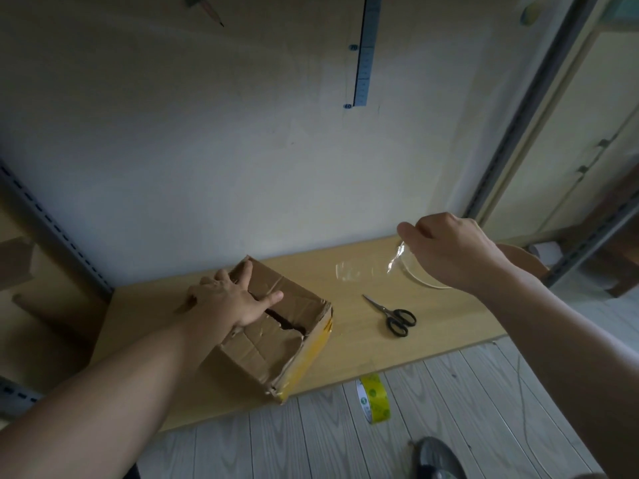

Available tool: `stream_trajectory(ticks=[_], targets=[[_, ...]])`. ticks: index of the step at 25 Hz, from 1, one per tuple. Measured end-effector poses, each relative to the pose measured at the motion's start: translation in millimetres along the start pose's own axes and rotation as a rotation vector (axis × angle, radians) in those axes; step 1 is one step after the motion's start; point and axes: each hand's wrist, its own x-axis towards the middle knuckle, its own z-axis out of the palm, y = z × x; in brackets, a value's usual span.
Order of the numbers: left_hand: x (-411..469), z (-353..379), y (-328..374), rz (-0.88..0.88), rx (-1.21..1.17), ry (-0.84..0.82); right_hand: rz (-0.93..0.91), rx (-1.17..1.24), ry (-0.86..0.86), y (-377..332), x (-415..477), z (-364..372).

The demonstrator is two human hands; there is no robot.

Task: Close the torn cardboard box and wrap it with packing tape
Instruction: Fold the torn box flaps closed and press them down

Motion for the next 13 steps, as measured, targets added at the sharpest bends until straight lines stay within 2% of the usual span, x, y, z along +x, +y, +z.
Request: stream_trajectory(ticks=[8, 13], targets=[[-36, 3, -23, -0.229, -0.103, -0.042, -0.116, -0.04, 0.024, -28, 0, 16], [-56, -2, -28, -0.225, -0.322, -0.071, -0.186, -0.08, 0.076, -42, 6, 23]])
